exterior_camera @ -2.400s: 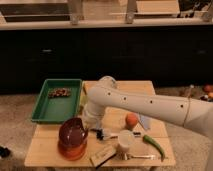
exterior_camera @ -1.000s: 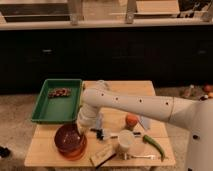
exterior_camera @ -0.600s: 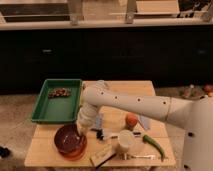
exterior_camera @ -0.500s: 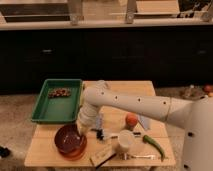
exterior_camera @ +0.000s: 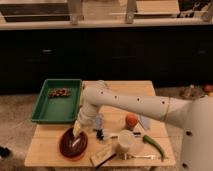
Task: Stack bowls on top of each other
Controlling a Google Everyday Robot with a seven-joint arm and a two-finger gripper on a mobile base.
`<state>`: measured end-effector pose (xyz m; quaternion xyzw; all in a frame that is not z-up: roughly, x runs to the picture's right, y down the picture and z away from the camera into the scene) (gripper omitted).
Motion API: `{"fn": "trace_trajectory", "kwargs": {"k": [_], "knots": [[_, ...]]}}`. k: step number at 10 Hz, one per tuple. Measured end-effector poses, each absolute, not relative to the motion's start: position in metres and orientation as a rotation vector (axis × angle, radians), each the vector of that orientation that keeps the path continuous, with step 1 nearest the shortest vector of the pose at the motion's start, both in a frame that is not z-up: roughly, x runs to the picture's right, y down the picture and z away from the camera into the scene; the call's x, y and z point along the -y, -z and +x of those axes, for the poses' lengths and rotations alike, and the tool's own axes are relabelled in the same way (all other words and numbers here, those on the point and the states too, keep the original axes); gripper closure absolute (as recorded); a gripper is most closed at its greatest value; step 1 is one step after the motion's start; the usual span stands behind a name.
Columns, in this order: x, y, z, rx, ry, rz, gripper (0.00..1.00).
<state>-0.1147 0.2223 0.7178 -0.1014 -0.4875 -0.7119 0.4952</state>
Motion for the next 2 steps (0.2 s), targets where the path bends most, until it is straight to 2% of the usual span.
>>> {"fn": "trace_trajectory", "kwargs": {"k": [2], "knots": [[-0.2203,-0.7161,-0.1130,1.173,1.730,-0.234,0.20]]}}
